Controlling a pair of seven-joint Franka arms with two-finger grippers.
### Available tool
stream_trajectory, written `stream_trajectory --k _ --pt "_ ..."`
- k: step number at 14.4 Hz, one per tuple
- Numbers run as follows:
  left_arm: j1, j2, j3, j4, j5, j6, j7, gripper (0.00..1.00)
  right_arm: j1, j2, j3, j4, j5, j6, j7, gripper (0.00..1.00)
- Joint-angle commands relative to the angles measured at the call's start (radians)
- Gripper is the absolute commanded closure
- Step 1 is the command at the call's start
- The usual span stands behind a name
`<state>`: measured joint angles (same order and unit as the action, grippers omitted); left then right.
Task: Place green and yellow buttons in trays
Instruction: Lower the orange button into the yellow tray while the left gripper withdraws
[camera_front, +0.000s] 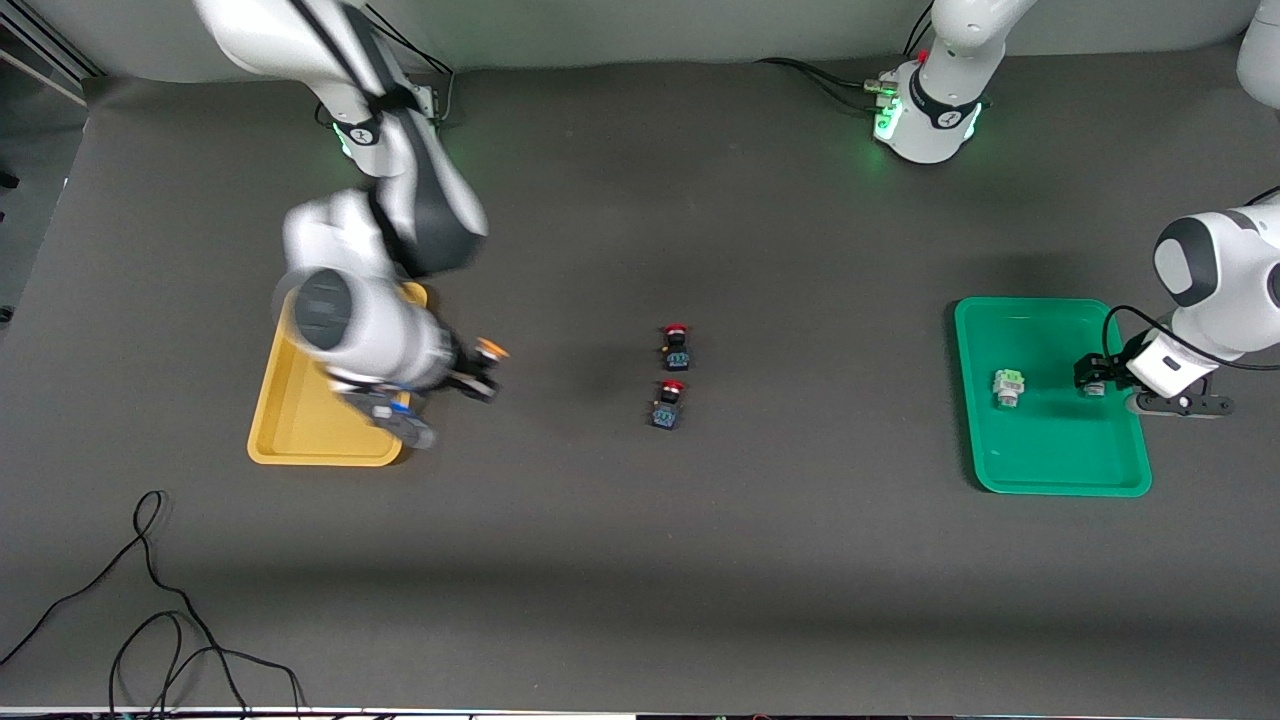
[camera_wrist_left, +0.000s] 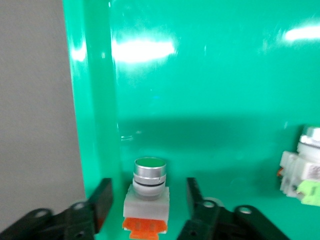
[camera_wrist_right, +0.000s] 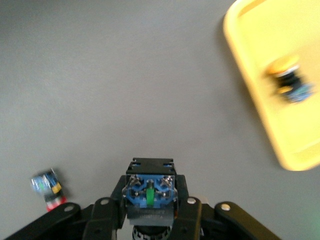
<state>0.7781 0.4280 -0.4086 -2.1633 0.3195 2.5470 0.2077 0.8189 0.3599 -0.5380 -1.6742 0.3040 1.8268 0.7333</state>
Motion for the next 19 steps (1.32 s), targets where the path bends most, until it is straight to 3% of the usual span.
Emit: stream_trajectory --k 1,4,6,8,11,14,16,19 --pt "-0.016 -0.078 -0.01 0.101 0.001 -0.197 -0.007 0.0 0.014 -0.123 -0.12 -0.087 -0.063 -0.079 -0.272 1.0" --pt "-0.025 -0.114 -0.096 0.368 -0.01 -0.625 -0.007 0.0 0.011 -0.162 -0.229 -0.165 -0.132 -0.064 -0.516 1.0" --pt "-0.026 -0.114 -0.136 0.55 -0.052 -0.848 -0.008 0.0 0.006 -0.157 -0.304 -0.246 -0.132 0.053 -0.688 1.0" --pt "-0.025 -0.135 -0.174 0.657 -0.077 -1.005 -0.013 0.0 0.002 -0.142 -0.329 -0.349 -0.131 0.214 -0.787 1.0" --pt "-0.025 -0.247 -0.225 0.651 -0.129 -1.082 -0.016 0.0 -0.052 -0.105 -0.329 -0.501 -0.118 0.466 -0.938 1.0" --pt "-0.054 -0.351 -0.217 0.604 -0.258 -1.105 -0.039 0.0 -0.057 -0.056 -0.324 -0.562 -0.091 0.587 -0.956 1.0" --pt "-0.18 -0.406 -0.127 0.568 -0.276 -1.105 -0.047 0.0 -0.055 0.005 -0.316 -0.582 -0.03 0.667 -1.014 1.0" --pt "-0.55 -0.428 0.181 0.556 -0.298 -1.094 -0.129 0.0 -0.055 0.088 -0.304 -0.596 0.181 0.727 -1.193 1.0"
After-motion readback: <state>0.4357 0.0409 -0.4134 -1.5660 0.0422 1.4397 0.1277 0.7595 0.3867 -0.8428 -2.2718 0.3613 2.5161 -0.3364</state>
